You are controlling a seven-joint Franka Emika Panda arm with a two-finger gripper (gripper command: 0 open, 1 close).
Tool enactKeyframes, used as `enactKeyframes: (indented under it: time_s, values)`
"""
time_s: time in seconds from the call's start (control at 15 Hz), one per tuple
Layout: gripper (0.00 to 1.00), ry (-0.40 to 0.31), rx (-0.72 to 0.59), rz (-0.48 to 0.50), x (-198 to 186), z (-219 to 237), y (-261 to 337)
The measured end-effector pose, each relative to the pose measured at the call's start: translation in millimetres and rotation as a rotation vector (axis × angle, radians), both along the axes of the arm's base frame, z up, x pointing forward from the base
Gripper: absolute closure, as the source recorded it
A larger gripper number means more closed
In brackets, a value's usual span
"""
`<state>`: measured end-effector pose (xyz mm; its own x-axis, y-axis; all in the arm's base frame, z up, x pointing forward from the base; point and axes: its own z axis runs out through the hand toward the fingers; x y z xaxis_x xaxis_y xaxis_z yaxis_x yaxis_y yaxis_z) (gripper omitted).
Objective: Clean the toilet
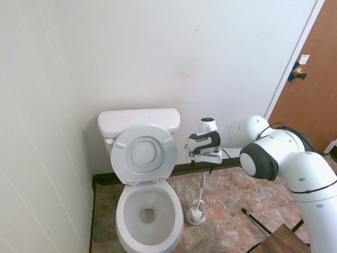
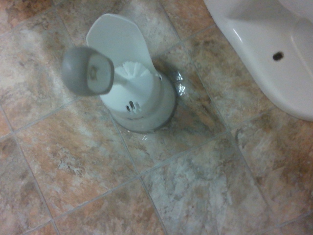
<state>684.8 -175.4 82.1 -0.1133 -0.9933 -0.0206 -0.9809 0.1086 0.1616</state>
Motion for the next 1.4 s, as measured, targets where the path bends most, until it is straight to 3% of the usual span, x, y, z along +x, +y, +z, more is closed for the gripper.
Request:
enactKeyframes:
  time_s: [0.27,0.73,0.8,1.4]
  values:
    - [0.0,0.02,-0.004,-0.082,14,-37,-14]
    - [0.0,0.043,-0.003,-0.129,19,-65,-35]
    - [1.0,0.049,-0.001,-0.129,19,-69,-35]
    - [1.0,0.062,0.016,-0.136,18,-88,-39]
